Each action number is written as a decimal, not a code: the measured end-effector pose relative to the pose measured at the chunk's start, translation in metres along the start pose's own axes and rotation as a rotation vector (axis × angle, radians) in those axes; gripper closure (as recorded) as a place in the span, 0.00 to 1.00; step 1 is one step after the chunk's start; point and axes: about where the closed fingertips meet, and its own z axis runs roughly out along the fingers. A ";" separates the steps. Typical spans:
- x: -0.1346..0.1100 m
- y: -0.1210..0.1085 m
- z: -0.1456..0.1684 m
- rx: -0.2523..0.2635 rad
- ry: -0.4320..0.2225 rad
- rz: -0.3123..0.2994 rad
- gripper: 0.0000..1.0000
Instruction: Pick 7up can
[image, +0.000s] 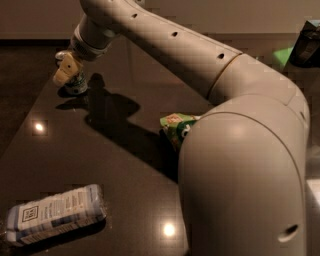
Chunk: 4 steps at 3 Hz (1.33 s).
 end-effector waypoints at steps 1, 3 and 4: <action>0.002 -0.007 0.009 -0.013 0.004 -0.006 0.18; -0.003 -0.008 0.002 -0.050 -0.023 -0.013 0.65; -0.020 0.003 -0.026 -0.064 -0.071 -0.025 0.95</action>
Offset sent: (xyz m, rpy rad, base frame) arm 0.0158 -0.0037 -0.0008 0.0234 0.0211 0.0459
